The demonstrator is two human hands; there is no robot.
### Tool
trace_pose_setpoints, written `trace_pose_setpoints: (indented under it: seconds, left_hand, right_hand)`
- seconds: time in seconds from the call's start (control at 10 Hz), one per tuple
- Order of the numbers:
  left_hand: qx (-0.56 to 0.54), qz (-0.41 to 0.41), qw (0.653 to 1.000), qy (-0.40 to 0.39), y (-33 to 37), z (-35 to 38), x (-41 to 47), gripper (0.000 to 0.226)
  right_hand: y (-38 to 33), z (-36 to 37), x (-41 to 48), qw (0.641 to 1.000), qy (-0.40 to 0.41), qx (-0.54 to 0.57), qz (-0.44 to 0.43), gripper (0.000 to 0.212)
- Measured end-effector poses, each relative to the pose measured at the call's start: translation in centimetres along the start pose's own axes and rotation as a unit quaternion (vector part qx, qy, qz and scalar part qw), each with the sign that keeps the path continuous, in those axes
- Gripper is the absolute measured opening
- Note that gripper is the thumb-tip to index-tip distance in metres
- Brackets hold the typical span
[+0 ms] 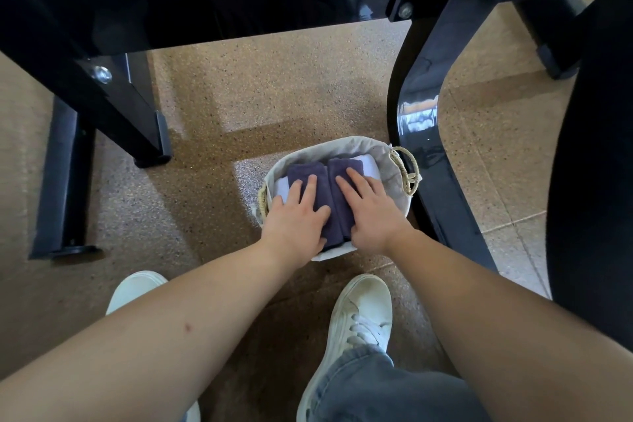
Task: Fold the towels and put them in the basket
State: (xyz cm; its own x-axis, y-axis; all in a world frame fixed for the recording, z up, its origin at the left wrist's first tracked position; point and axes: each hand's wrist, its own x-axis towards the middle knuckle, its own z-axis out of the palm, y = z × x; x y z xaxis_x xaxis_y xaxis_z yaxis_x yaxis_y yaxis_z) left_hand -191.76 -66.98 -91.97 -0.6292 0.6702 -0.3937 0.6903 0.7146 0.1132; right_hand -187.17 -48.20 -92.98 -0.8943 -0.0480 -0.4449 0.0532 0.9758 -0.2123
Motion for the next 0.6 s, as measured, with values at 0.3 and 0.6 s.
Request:
trace_pose_setpoints:
  seconds: [0.3, 0.6]
  left_hand:
    - [0.014, -0.006, 0.997, -0.080, 0.0, -1.0, 1.4, 0.052]
    - [0.061, 0.005, 0.998, -0.026, -3.2, -6.6, -1.5, 0.043]
  right_hand:
    - [-1.2, -1.3, 2.0, 0.992, -0.085, -0.070, 0.064, 0.104]
    - [-5.1, -5.7, -0.3, 0.985, 0.048, -0.122, 0.110, 0.067]
